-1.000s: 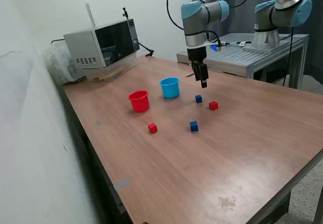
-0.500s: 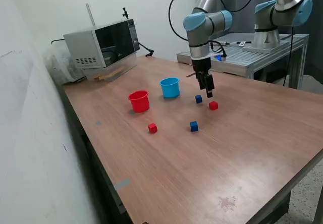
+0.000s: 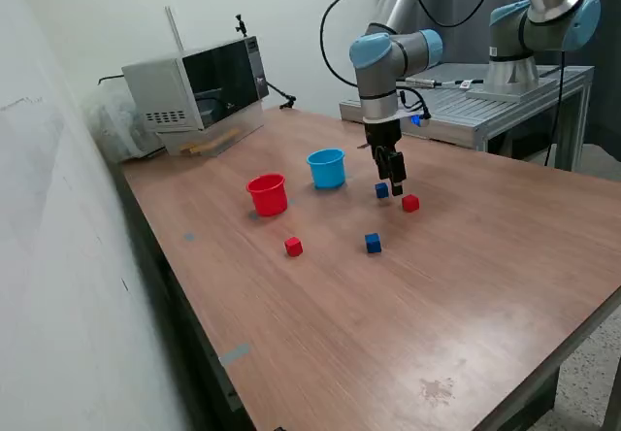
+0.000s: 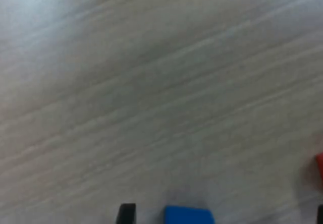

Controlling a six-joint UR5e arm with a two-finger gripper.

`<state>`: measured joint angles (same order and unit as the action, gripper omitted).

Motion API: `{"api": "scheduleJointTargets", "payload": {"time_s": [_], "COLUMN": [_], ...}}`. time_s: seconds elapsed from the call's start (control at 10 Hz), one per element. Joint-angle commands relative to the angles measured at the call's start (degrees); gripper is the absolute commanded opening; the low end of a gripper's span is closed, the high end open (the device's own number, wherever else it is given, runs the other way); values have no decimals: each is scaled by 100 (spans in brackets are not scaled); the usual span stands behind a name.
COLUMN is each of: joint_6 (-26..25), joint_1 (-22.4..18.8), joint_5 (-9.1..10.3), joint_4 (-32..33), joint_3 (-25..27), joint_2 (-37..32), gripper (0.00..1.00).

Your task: Place red objects in the red bin, and blue objects in the blue bin.

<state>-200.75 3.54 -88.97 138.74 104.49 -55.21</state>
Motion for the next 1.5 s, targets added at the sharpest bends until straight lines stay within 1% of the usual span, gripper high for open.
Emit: {"api": "scheduleJointTargets", "payload": {"time_s": [0.0, 0.1, 0.3, 0.5, 0.6, 0.9, 1.1, 1.2, 1.3, 1.4], "joint_6": [0, 0, 0, 0, 0, 9, 114, 367, 509, 736], "joint_1": [24, 76, 234, 314, 323, 262, 165, 112, 94, 77], "joint_5": [-6, -6, -164, -173, -165, -156, -129, -129, -129, -129], "joint_4": [13, 13, 21, 39, 39, 39, 4, -31, -153, -520], "joint_3": [-17, -17, -8, -17, -8, 18, 19, 19, 10, -25], "joint_2": [19, 19, 19, 19, 10, -8, -25, -321, -811, -1278], "gripper": [100, 100, 100, 100, 0, 0, 0, 0, 0, 0]}}
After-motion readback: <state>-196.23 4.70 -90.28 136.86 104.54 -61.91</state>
